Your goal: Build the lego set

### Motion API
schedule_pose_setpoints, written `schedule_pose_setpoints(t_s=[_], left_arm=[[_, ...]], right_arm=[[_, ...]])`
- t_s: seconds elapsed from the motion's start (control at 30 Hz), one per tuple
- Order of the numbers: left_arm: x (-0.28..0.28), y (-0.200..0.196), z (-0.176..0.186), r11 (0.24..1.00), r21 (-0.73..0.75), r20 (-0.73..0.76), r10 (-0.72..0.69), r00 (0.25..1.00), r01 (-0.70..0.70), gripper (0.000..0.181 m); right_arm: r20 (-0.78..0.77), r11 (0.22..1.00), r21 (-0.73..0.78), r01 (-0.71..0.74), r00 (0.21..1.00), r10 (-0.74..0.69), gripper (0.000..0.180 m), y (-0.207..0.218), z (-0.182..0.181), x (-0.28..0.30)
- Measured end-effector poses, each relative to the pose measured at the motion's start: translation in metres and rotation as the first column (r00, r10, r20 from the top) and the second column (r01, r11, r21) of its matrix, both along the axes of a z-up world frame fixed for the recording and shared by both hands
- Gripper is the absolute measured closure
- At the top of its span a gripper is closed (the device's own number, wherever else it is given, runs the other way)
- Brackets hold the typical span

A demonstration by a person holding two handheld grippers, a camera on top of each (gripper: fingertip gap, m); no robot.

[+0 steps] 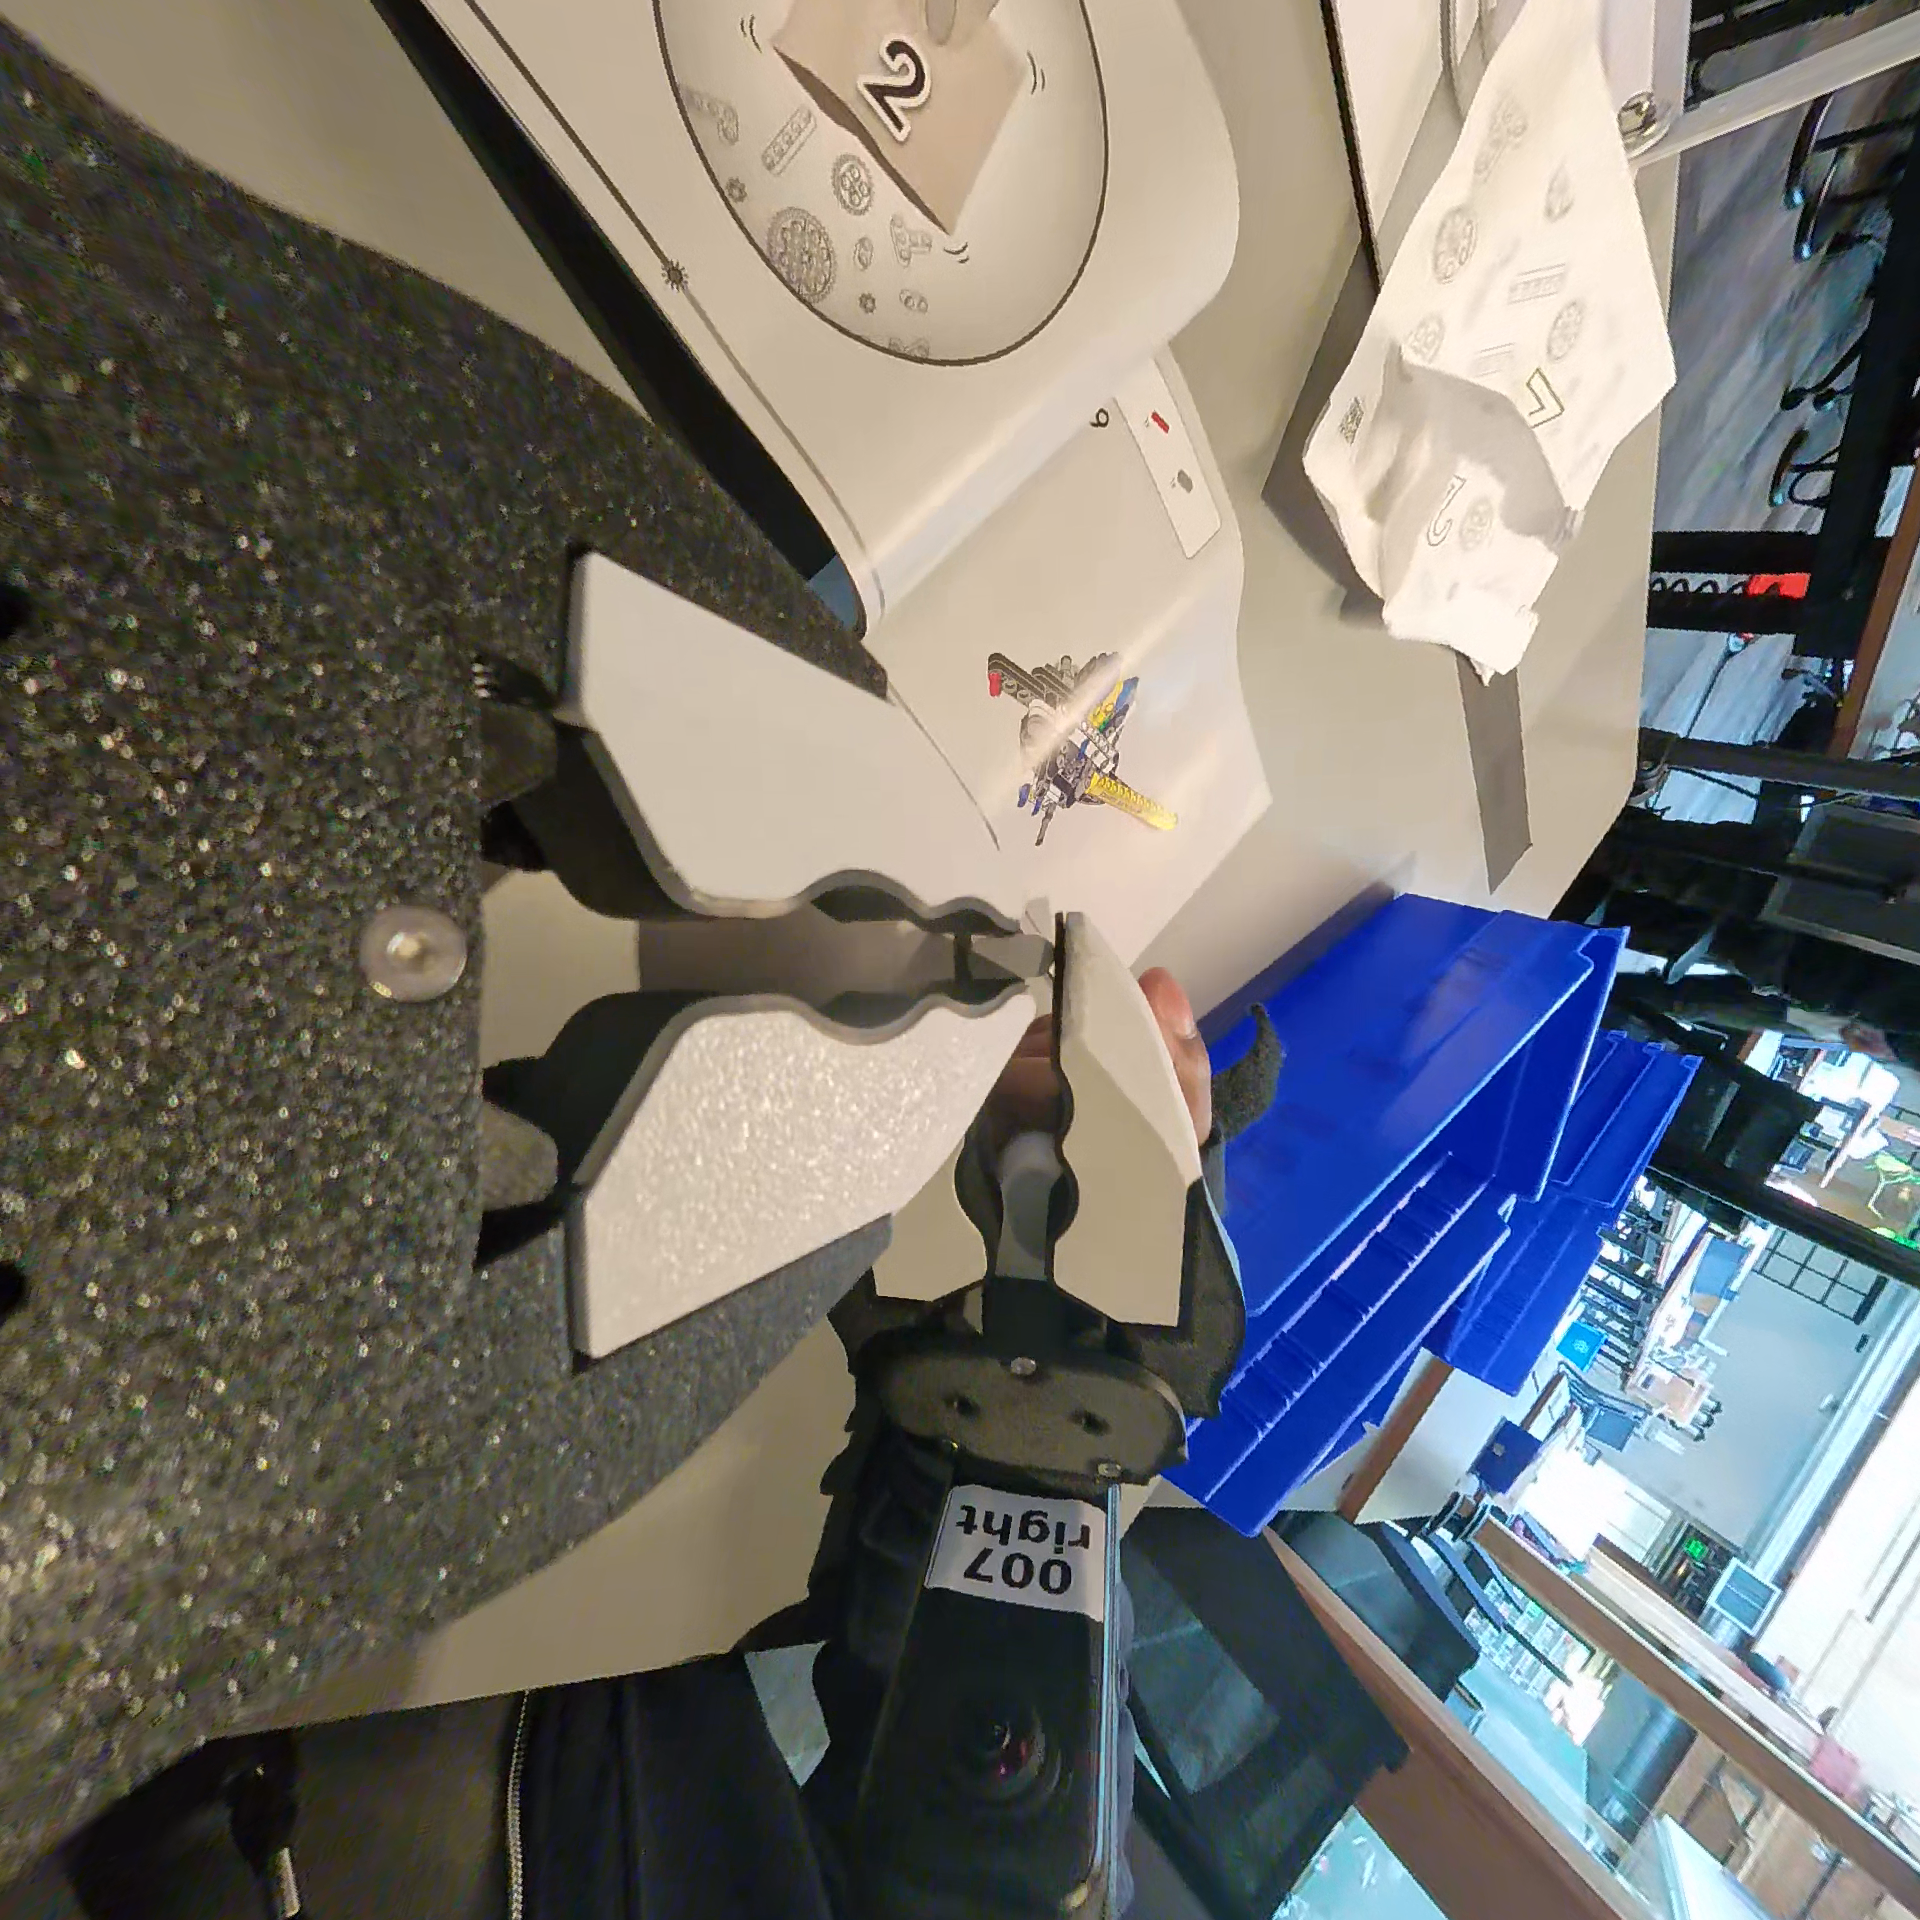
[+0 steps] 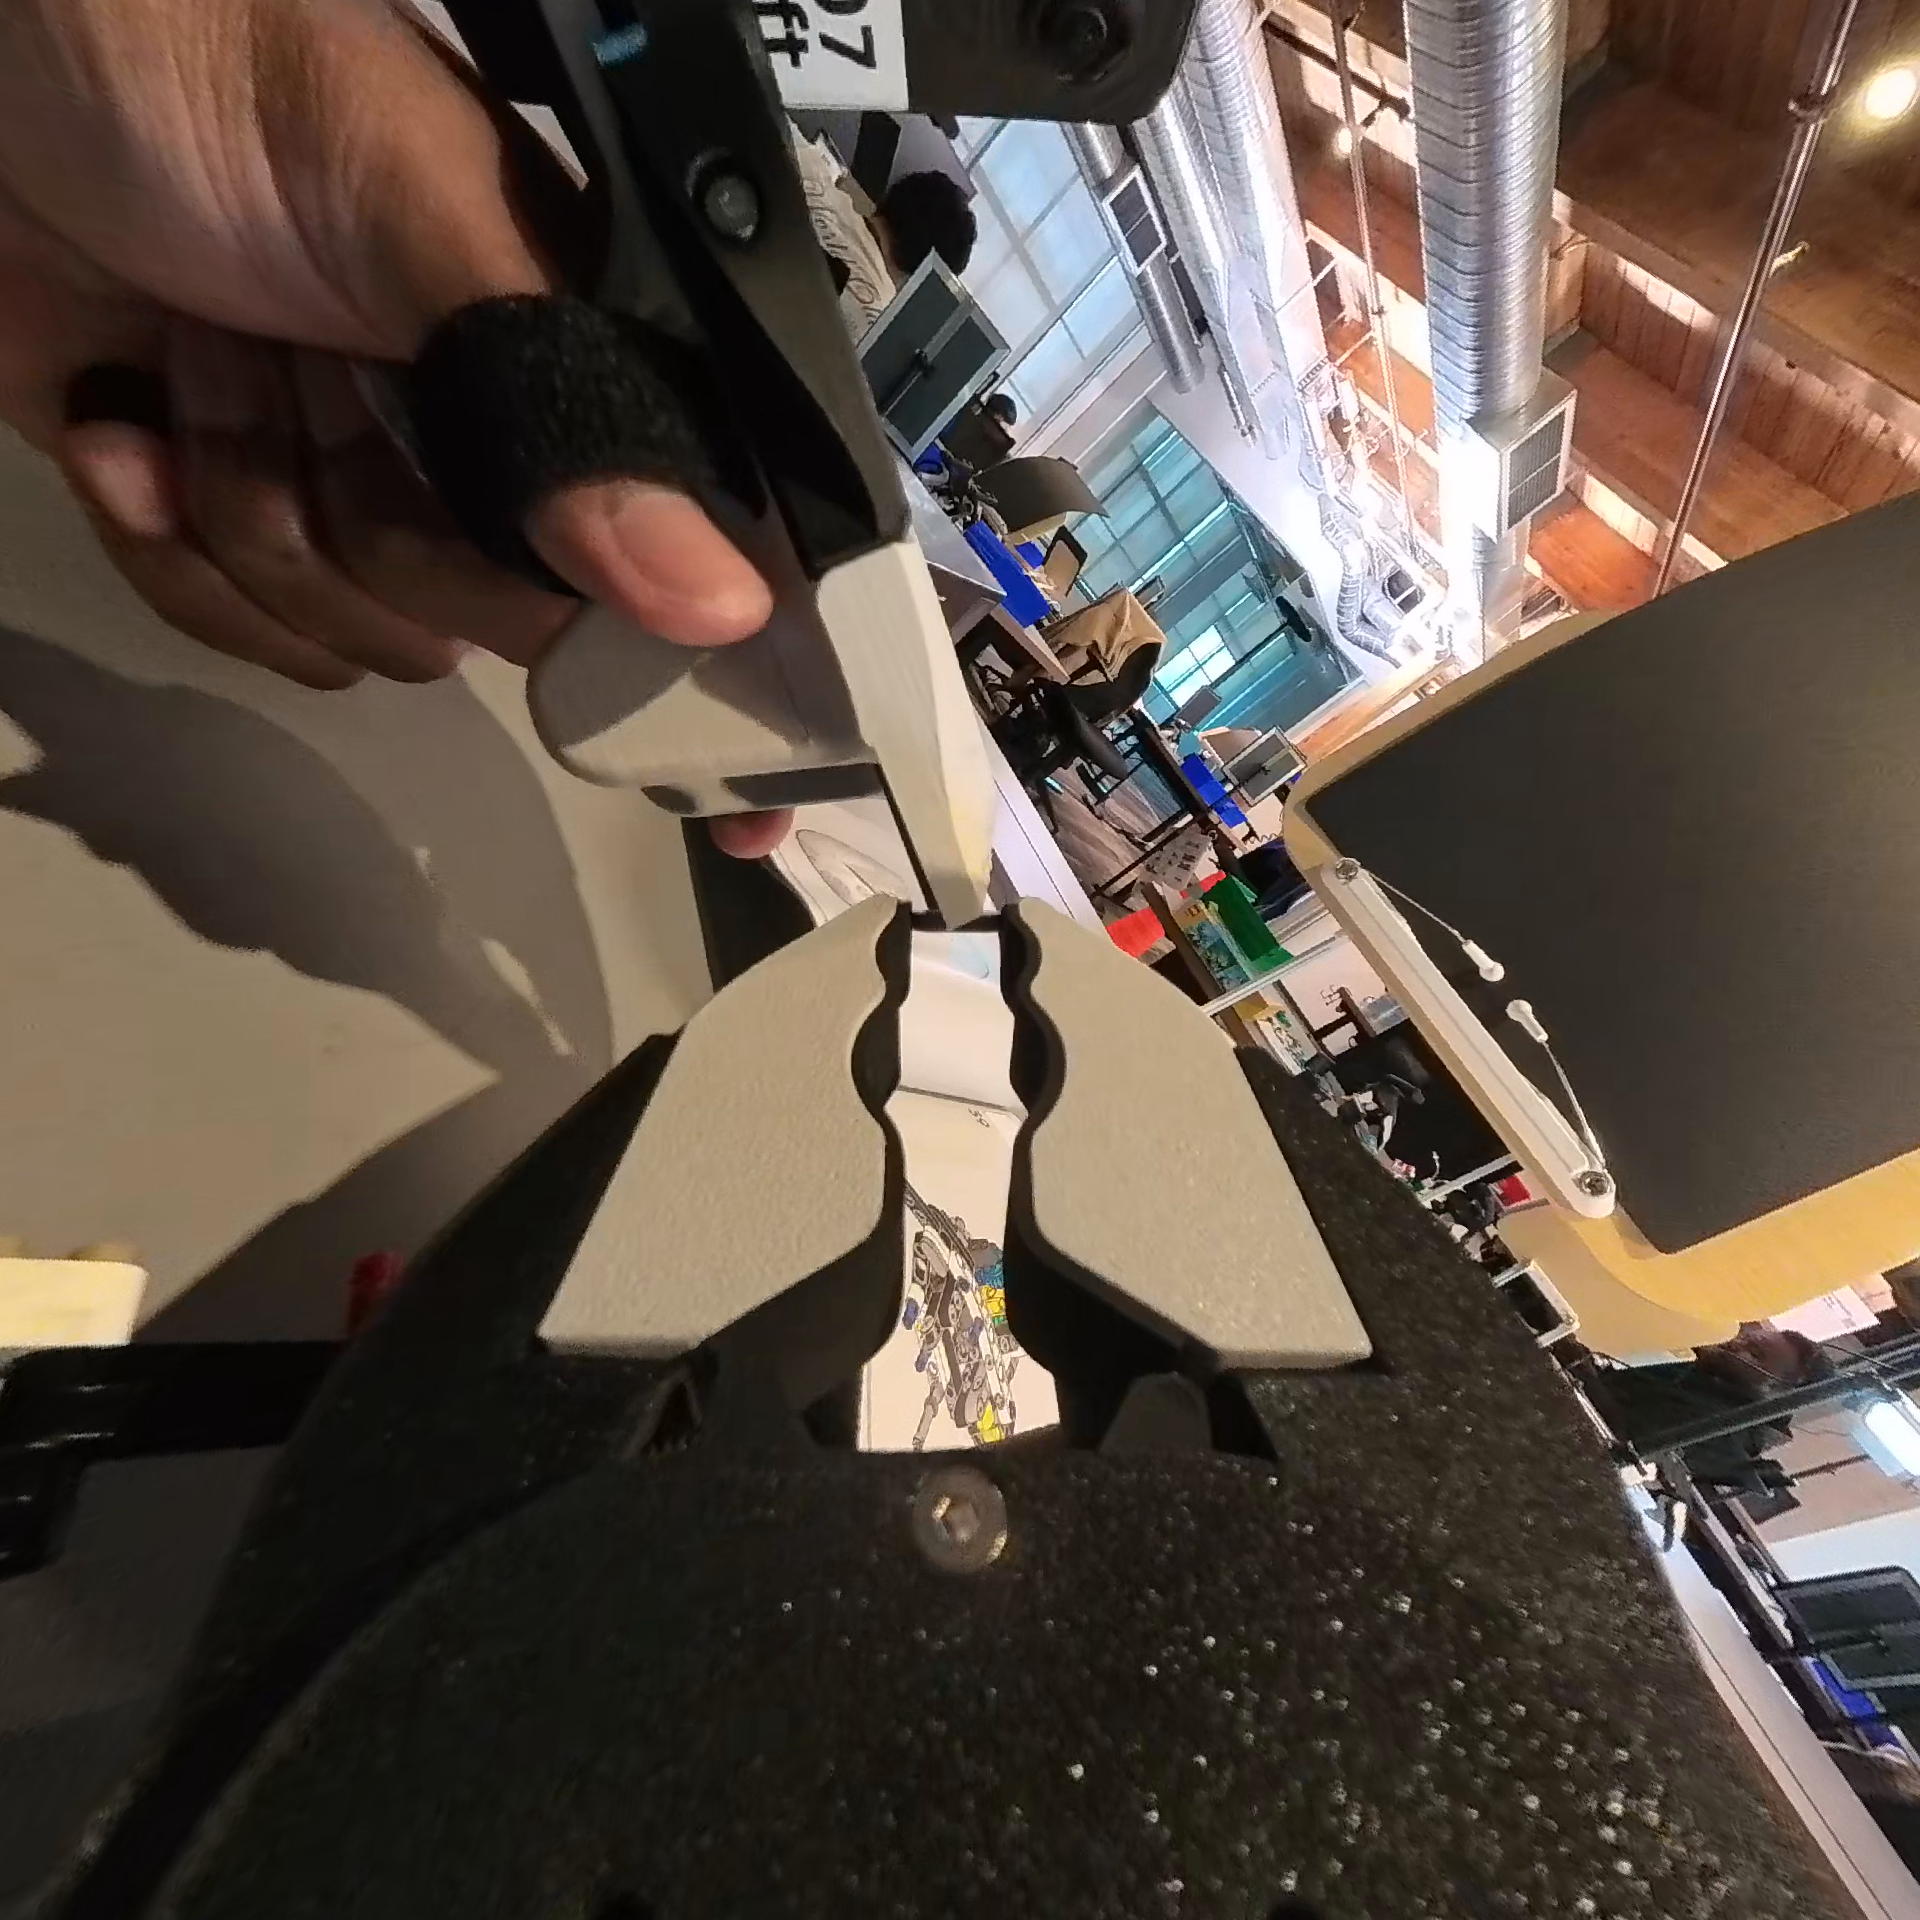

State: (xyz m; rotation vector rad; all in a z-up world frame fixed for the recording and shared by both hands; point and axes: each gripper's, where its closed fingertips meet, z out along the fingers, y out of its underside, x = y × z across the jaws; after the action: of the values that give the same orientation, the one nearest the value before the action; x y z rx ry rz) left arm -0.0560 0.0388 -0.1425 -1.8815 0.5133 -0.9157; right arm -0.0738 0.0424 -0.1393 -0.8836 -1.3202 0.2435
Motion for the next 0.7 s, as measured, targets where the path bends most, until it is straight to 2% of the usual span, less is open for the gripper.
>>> schedule_pose_setpoints(t_s=[0.17, 0.43, 0.7], left_arm=[[-0.0012, 0.0012, -0.0027, 1.000, 0.002, -0.019, 0.016, 1.000, -0.016, 0.173], [-0.0052, 0.0035, -0.0057, 0.993, 0.073, -0.174, 0.099, 0.980, -0.087, 0.166], [-0.0030, 0.0004, -0.0063, 0.997, 0.014, -0.135, 0.075, 0.988, -0.074, 0.170]], right_arm=[[0.017, 1.000, 0.004, 0.010, 1.000, -0.010, 0.163, 0.0010, -0.0026, -0.0007], [0.046, 0.998, 0.049, 0.039, 0.998, -0.041, 0.163, 0.0020, -0.0052, -0.0016], [0.061, 0.995, 0.092, 0.046, 0.997, -0.052, 0.163, 0.0006, -0.0061, -0.0025]])
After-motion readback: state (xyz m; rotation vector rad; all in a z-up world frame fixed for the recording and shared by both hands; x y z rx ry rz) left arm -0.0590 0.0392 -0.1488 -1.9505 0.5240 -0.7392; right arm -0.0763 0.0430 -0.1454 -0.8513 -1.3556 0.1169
